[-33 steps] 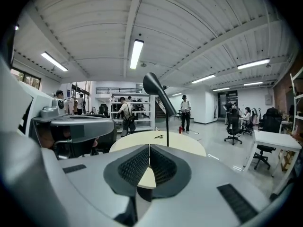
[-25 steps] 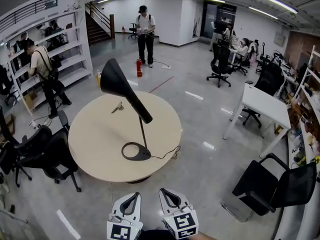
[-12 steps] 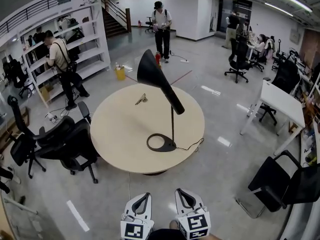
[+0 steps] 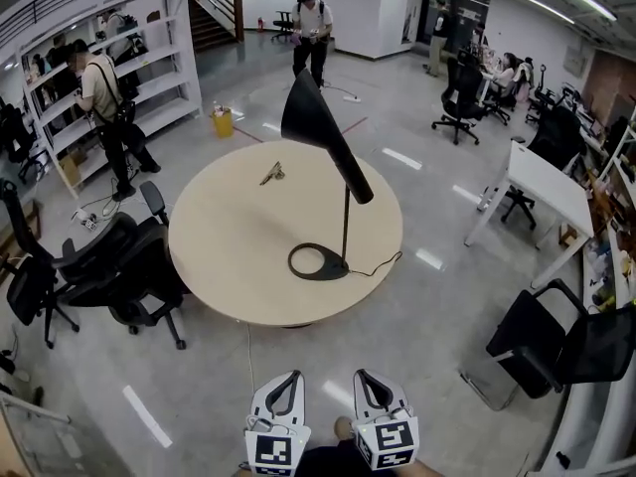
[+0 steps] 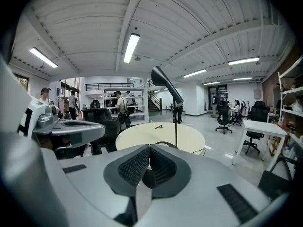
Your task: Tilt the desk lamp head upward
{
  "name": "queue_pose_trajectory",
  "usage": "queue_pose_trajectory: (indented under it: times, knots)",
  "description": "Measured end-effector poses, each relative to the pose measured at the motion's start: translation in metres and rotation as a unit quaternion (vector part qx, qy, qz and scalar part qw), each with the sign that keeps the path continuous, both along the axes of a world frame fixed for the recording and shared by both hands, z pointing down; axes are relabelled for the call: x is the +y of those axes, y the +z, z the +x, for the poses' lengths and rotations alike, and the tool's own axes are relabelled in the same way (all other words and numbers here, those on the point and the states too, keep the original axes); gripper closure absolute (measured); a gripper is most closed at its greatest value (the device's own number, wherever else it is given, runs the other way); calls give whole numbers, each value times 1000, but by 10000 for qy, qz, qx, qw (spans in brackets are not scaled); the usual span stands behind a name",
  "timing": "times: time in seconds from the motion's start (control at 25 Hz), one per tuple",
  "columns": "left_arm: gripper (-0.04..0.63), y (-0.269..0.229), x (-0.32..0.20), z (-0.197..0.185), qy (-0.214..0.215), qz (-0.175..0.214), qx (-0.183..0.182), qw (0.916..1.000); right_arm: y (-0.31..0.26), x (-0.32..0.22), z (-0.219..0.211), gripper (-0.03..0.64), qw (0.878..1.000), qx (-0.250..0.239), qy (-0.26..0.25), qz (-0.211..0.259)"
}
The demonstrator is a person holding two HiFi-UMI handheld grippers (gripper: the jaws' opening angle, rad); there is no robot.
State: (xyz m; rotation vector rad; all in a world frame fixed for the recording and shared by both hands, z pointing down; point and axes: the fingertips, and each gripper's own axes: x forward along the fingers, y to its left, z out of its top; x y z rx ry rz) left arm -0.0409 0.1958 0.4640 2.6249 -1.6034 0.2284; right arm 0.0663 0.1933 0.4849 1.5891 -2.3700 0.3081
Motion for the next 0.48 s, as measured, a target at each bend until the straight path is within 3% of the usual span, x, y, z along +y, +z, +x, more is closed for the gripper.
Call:
queue_pose_trajectory:
  times: [0.28, 0.48]
  knots:
    - [549, 21, 11, -13, -124, -357, -36, 9993, 13, 12, -8, 601, 10000, -12, -2, -92]
    - [549, 20, 17, -6, -97, -327, -48, 9994, 13, 17, -5, 601, 10000, 21, -67, -16]
